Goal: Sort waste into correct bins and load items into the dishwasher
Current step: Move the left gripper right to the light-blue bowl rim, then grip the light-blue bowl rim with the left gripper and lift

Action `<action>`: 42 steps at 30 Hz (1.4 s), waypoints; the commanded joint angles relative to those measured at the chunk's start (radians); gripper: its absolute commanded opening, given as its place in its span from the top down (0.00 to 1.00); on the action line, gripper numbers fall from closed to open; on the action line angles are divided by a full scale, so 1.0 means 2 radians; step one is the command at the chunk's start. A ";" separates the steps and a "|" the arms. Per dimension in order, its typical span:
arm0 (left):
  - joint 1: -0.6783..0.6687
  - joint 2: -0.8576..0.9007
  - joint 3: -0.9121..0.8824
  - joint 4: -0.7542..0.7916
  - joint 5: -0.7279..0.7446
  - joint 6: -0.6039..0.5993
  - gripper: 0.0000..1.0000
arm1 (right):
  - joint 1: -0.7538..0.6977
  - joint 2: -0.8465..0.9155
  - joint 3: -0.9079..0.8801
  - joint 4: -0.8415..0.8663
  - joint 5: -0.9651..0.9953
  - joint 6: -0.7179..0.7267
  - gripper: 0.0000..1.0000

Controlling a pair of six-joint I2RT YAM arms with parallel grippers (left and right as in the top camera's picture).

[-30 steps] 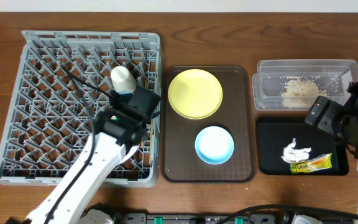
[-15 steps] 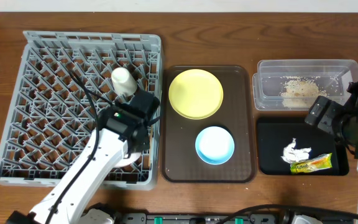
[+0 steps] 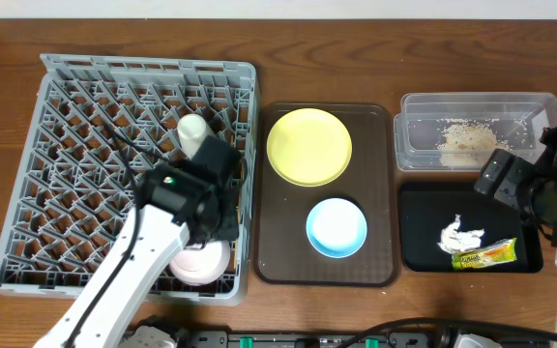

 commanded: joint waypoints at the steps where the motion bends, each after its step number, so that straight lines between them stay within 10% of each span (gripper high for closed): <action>1: 0.003 -0.024 0.031 0.024 0.006 0.003 0.46 | -0.004 -0.001 0.006 -0.001 0.001 0.000 0.01; 23: -0.205 0.116 0.031 0.187 -0.014 0.007 0.42 | -0.004 -0.001 0.006 -0.002 0.001 0.000 0.01; 36: -0.220 0.252 0.031 0.203 -0.014 -0.020 0.43 | -0.004 -0.001 0.006 -0.002 0.001 0.000 0.01; 42: -0.223 0.258 0.033 0.223 -0.013 -0.020 0.76 | -0.004 -0.001 0.006 -0.002 0.001 0.000 0.01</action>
